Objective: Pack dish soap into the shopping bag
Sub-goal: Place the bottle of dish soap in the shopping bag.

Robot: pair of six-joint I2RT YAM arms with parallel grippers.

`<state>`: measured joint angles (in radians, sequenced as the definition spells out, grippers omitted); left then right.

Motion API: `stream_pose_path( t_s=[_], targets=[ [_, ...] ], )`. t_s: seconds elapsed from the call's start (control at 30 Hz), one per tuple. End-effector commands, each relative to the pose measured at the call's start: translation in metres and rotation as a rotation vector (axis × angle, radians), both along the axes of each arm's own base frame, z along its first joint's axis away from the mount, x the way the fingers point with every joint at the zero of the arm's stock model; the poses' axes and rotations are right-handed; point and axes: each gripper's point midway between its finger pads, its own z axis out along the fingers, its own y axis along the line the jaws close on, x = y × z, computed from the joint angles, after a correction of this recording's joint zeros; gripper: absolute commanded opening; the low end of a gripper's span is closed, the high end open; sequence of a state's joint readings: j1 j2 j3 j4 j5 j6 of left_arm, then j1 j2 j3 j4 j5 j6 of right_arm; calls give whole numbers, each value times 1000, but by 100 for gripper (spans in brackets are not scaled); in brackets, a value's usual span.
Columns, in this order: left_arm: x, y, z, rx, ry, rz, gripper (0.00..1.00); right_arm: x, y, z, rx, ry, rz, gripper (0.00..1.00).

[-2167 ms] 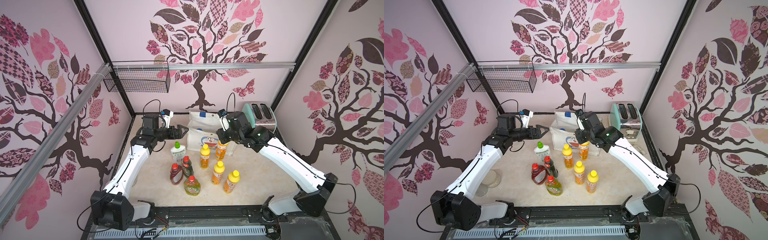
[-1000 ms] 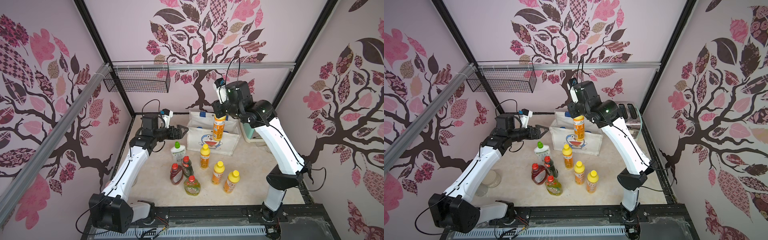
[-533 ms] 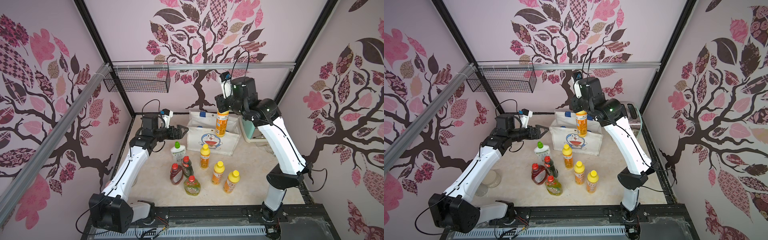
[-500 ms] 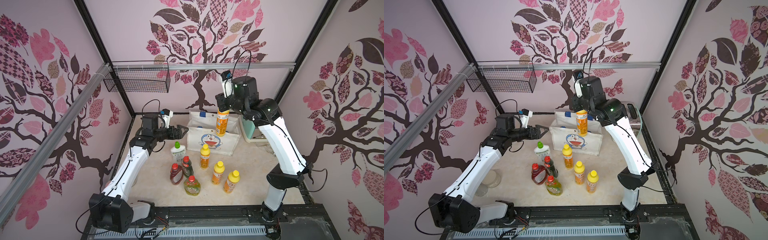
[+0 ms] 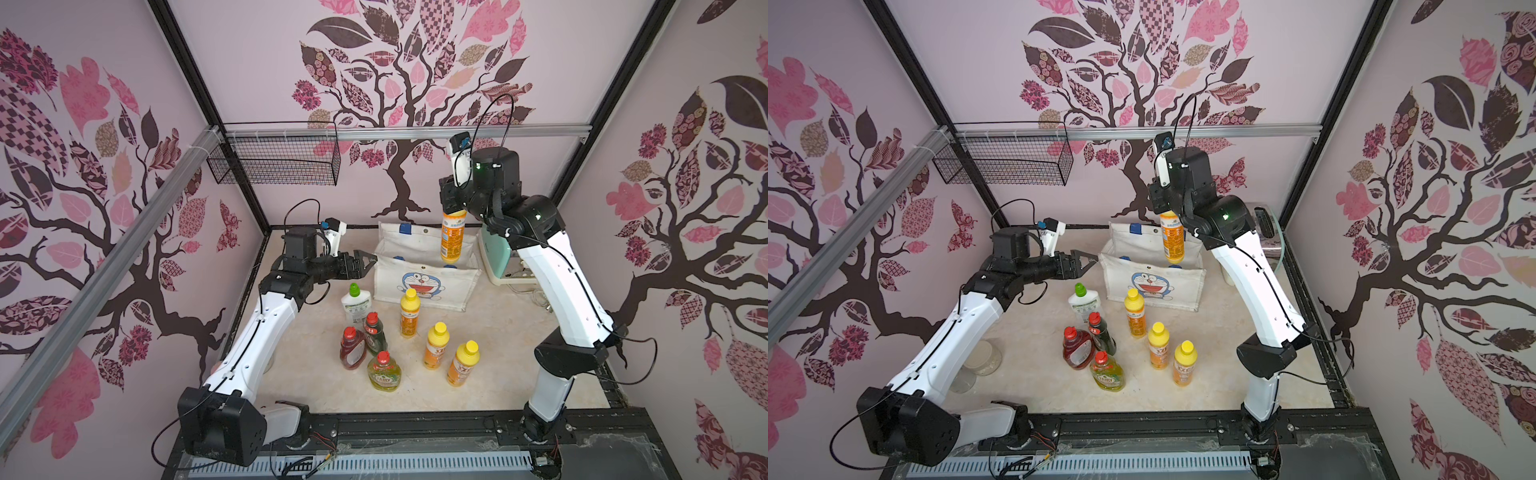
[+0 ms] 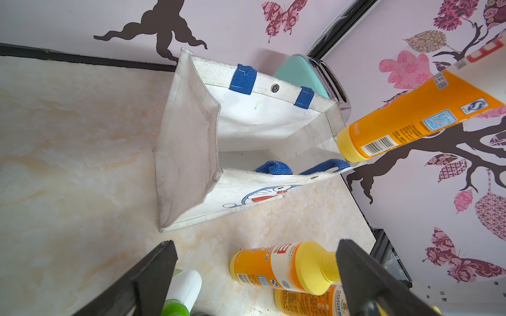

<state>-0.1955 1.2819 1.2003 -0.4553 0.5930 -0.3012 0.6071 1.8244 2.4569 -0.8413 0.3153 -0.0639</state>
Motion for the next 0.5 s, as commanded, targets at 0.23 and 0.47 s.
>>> stream_pose_path(
  t_s=[0.23,0.47],
  targets=[
    [-5,-3,8,1,-30,-28,97,27,-22,16,36,-109,-78,0],
    [-6,-4,6,5,-29,-31,97,45,-30,-11,41,-78,-101,0]
  ],
)
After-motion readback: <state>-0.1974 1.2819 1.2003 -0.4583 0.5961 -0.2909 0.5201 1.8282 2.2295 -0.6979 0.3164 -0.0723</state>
